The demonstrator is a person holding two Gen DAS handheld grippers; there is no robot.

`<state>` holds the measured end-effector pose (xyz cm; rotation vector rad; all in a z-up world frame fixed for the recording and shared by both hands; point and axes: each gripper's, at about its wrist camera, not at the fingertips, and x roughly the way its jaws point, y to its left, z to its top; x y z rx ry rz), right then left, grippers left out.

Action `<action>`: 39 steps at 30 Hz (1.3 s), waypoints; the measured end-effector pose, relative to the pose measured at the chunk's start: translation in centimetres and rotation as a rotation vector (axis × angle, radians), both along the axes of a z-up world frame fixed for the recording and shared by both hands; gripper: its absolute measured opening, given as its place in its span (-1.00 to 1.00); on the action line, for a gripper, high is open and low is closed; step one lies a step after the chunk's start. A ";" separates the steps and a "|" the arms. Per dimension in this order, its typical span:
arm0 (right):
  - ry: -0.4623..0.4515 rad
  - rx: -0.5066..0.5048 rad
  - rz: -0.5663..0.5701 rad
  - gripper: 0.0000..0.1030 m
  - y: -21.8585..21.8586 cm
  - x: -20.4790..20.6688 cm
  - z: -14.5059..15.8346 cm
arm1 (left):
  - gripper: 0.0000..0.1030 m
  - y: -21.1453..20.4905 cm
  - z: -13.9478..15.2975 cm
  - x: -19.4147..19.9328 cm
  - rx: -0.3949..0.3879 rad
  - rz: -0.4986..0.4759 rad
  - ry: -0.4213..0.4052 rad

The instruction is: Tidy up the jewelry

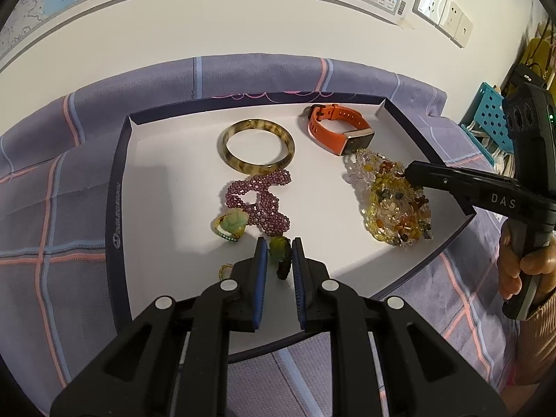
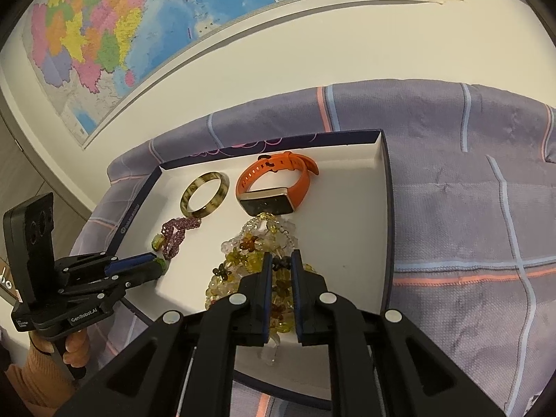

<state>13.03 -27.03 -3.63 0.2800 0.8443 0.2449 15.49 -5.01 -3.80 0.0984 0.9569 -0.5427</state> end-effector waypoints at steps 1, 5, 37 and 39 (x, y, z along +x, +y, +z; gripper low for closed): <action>0.000 -0.004 0.001 -0.80 0.0 0.0 0.0 | -0.72 0.0 0.0 0.0 0.000 0.001 0.002; -0.002 -0.017 -0.002 -0.80 0.2 -0.1 0.0 | -0.71 0.1 -0.1 0.1 -0.001 0.003 0.004; -0.187 -0.248 -0.034 0.87 7.1 -11.2 0.8 | 0.89 3.4 2.8 -9.4 0.052 0.220 -0.184; -0.187 -0.253 -0.044 0.87 7.3 -11.6 0.7 | 0.89 3.2 2.9 -9.7 0.057 0.226 -0.184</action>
